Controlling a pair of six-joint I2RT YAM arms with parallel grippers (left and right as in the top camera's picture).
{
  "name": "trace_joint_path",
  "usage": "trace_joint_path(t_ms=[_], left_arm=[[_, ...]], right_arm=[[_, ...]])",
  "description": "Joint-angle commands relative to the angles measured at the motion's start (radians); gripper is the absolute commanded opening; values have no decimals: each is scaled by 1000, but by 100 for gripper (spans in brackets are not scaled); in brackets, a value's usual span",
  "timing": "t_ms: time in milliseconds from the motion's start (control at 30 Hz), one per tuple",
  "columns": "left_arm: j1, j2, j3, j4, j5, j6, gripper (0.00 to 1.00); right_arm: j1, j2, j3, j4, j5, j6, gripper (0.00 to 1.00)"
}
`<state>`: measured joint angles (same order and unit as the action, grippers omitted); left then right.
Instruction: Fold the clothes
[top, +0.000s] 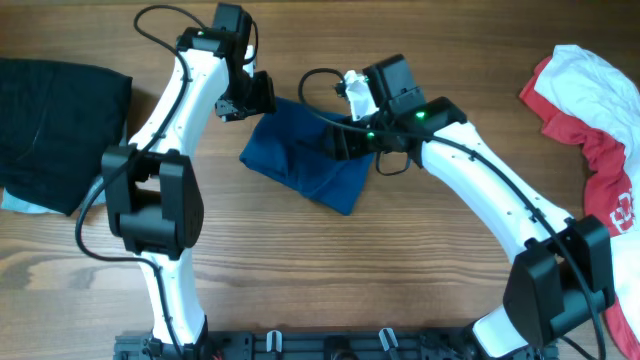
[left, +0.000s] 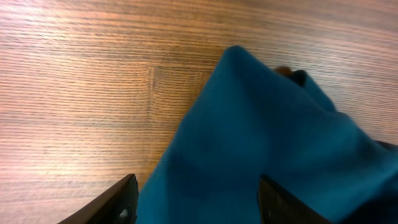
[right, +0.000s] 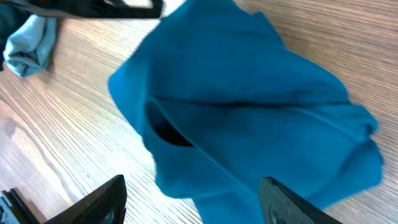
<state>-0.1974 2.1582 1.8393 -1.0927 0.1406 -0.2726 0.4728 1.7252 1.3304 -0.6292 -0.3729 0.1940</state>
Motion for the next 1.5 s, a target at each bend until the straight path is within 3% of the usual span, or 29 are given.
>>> trace_joint_path(t_ms=[0,200,267,300,333,367,400,667,733,833,1033,1333,1433,1467], left_arm=[[-3,52,5,3,16,-9,61],[-4,69,-10,4,16,-8,61],[-5,69,-10,1,16,-8,61],[-6,69,-10,0,16,-8,62],[-9,69,-10,-3,16,-8,62],[-11,69,-10,-6,16,-8,62],[-14,69,-10,-9,16,-8,62],[-29,69,-10,-15,16,-8,62],[-30,69,-10,-15,16,-8,62],[-30,69,-10,-22,16,-7,62],[-30,69,-10,-105,16,-8,62],[-34,69,-166,-186,15,-54,56],[-34,65,-290,-205,16,-105,42],[-34,55,-338,-199,15,-120,42]], right_arm=[[36,59,-2,34,13,53,69],[100,171,-2,111,7,63,69],[107,201,-2,123,27,92,64],[106,216,-2,124,57,136,56],[106,226,-2,123,88,173,42],[106,231,-2,113,107,188,20],[105,231,-2,95,126,208,4],[94,161,-2,-270,441,437,4],[94,152,-2,-332,452,437,5],[94,152,-2,-406,452,441,20],[69,152,-2,-493,489,569,19],[58,-22,-2,-392,427,434,11],[43,-55,-2,-396,430,420,11],[37,-58,-2,-390,415,374,11]])
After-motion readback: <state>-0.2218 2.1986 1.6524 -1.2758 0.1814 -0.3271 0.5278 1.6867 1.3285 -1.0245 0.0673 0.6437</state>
